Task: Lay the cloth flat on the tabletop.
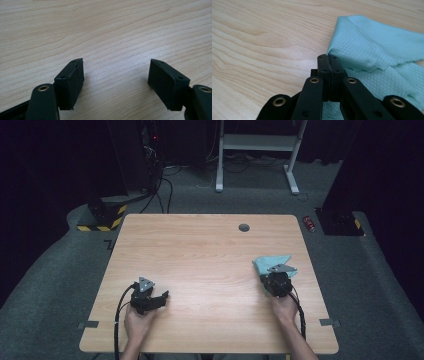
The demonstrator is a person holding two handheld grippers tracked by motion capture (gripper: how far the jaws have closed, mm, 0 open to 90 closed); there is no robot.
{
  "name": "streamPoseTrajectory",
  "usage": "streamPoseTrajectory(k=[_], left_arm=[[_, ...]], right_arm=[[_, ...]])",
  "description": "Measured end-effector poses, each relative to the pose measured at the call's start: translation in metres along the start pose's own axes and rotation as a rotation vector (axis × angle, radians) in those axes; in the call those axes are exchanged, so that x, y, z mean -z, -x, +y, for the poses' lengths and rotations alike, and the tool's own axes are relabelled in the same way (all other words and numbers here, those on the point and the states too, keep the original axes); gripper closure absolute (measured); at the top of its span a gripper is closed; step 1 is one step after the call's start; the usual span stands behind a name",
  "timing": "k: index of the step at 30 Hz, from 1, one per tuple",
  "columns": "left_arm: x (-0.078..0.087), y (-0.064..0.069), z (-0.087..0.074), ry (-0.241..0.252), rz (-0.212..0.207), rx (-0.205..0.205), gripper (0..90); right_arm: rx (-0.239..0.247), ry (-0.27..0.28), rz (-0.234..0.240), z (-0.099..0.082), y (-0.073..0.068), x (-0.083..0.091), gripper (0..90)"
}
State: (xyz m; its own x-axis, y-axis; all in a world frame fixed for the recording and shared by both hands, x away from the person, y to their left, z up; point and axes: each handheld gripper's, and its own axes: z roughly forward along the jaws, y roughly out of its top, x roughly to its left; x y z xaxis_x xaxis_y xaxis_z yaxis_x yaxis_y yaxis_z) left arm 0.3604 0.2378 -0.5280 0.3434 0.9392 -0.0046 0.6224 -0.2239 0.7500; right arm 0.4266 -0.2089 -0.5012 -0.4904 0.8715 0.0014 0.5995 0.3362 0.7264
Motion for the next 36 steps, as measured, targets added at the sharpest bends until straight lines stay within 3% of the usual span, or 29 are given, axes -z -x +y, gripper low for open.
streamPoseTrajectory(k=[22,26,29,34,36], left_arm=[[0.000,0.004,0.000,0.007,-0.014,0.005,31.0],[-0.001,0.010,0.004,-0.001,-0.055,0.009,32.7],[-0.002,0.020,0.008,-0.004,-0.079,-0.035,32.7],[-0.004,0.039,0.014,-0.013,-0.154,-0.072,32.5],[-0.004,0.041,0.015,-0.014,-0.163,-0.079,32.4]], right_arm=[[0.098,-0.015,0.143,0.006,-0.056,-0.008,90.0],[0.099,0.005,0.192,0.009,-0.068,-0.007,90.0],[0.102,0.013,0.218,0.012,-0.076,-0.006,90.0],[0.131,0.007,0.268,0.017,-0.093,-0.013,90.0],[0.133,0.007,0.275,0.018,-0.096,-0.014,90.0]])
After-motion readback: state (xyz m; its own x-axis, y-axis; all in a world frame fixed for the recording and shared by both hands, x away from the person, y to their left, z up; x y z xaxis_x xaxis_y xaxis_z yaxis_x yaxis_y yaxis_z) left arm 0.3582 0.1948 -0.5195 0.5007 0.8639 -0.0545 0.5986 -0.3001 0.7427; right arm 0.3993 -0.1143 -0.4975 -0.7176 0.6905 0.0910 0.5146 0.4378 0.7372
